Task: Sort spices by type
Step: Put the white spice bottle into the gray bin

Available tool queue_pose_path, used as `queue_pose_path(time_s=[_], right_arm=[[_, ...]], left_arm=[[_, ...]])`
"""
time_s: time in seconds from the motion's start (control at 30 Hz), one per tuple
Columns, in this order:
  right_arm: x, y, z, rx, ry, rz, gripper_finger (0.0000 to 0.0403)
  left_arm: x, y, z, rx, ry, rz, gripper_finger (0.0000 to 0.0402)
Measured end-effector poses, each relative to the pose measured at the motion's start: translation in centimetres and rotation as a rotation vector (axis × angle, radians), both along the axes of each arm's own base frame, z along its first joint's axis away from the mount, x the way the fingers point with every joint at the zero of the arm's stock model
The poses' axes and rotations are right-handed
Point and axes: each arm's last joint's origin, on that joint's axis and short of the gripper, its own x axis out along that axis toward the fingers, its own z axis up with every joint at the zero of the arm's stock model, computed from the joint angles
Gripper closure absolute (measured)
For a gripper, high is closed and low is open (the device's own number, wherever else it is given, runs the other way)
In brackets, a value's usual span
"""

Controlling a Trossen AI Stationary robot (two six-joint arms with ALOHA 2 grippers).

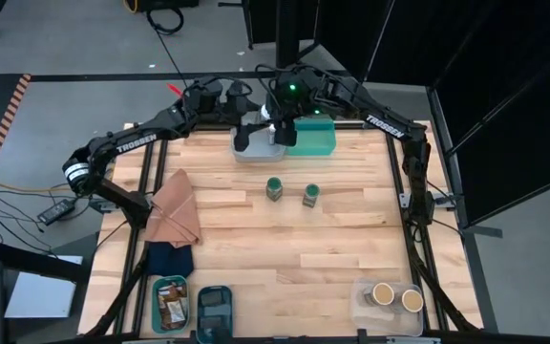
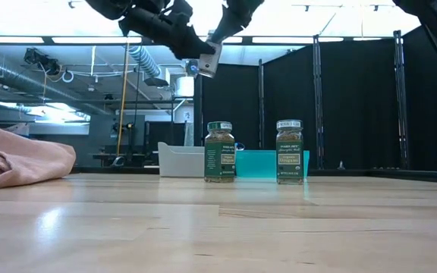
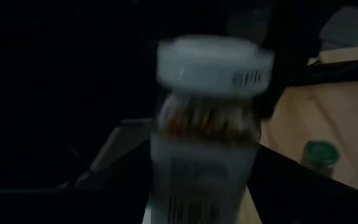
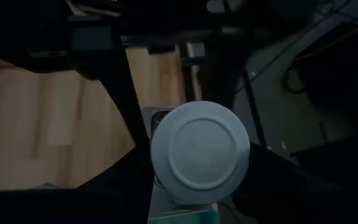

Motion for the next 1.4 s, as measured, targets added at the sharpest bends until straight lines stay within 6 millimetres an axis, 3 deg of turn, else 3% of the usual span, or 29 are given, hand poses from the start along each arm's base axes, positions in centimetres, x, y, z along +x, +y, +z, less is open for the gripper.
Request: queue_pose_path(time_s=[0.33, 0.57, 1.07, 1.4], right_arm=[[-0.6, -1.6, -0.2, 0.009, -0.001, -0.038, 0.0193], [0.4, -3.3, -2.1, 0.015, -0.031, -0.047, 0.0193], [5.6, -5.8, -12.3, 0.129, 0.149, -0.021, 0.0193], [7.3, -6.7, -17.3, 0.166, 0.234, -0.027, 0.0193]], left_arm=[[-5.4, 2.6, 0.1, -0.125, 0.107, 0.123, 0.014], [-7.9, 4.1, 0.0, -0.172, 0.122, 0.19, 0.0144], [-8.5, 4.0, 0.5, -0.209, 0.091, 0.221, 0.0144], [-8.6, 4.0, 0.5, -0.209, 0.091, 0.222, 0.0144]])
